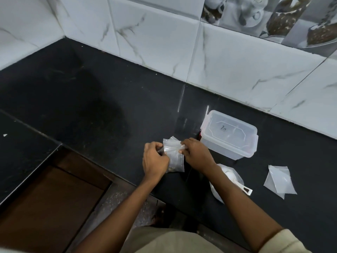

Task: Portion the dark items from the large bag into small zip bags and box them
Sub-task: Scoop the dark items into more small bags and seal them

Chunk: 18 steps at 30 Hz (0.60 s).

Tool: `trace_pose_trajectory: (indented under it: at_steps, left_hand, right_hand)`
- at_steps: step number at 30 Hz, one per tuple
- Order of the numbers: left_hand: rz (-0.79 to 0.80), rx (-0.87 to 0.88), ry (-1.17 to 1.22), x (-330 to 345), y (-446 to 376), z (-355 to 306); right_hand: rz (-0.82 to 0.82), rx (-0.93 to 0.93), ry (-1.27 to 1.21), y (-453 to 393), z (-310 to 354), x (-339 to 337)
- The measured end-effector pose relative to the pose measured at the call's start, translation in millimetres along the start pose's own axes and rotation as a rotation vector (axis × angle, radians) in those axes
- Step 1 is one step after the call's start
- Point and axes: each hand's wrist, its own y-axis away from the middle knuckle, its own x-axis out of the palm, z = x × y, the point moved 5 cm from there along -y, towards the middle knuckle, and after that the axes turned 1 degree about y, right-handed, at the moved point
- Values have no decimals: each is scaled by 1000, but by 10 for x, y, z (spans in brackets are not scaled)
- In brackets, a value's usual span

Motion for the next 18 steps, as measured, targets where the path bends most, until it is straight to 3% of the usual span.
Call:
trace_pose_trajectory:
  at_steps: [4,8,11,18]
  left_hand:
    - [-54,155,-6,28,158,-201]
    - [2,474,64,234,336,-567]
    - [139,679,160,573,556,-938]
    - [558,840,70,1601,1124,-1475]
  right_hand:
    - [-117,1,-43,217,-57,-82]
    - [-296,15,-102,549,-215,-309]
    - [-426,35,-113,825,-481,-537]
    - [-617,287,-55,1553,-1276,-950]
